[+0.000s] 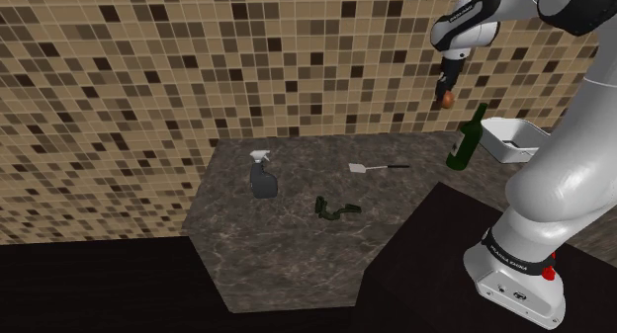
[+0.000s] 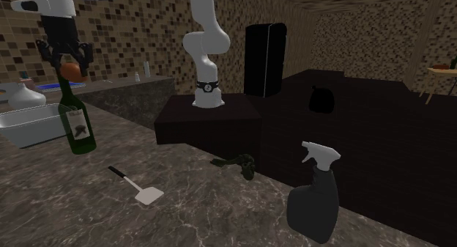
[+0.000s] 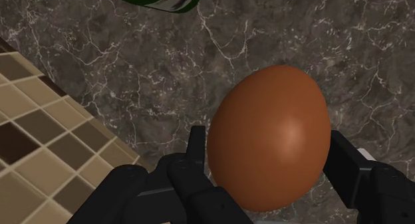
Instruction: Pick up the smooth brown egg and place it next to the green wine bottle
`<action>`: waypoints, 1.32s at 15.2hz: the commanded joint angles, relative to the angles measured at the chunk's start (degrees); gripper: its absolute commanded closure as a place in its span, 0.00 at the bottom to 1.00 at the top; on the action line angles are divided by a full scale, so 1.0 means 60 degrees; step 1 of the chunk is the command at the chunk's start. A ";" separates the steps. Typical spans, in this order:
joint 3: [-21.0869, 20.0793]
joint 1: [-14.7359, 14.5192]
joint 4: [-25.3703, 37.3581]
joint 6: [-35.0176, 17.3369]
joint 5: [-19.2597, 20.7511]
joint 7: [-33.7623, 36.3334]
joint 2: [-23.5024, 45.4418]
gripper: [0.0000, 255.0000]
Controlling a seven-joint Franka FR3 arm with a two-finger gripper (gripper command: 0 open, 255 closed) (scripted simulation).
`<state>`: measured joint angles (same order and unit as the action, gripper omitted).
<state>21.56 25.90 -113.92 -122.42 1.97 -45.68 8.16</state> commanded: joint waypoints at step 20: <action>-0.0189 0.0210 -0.0919 -0.2373 -0.0649 -0.0311 0.1532 1.00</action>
<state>20.49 27.02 -119.10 -135.86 -1.70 -47.34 16.92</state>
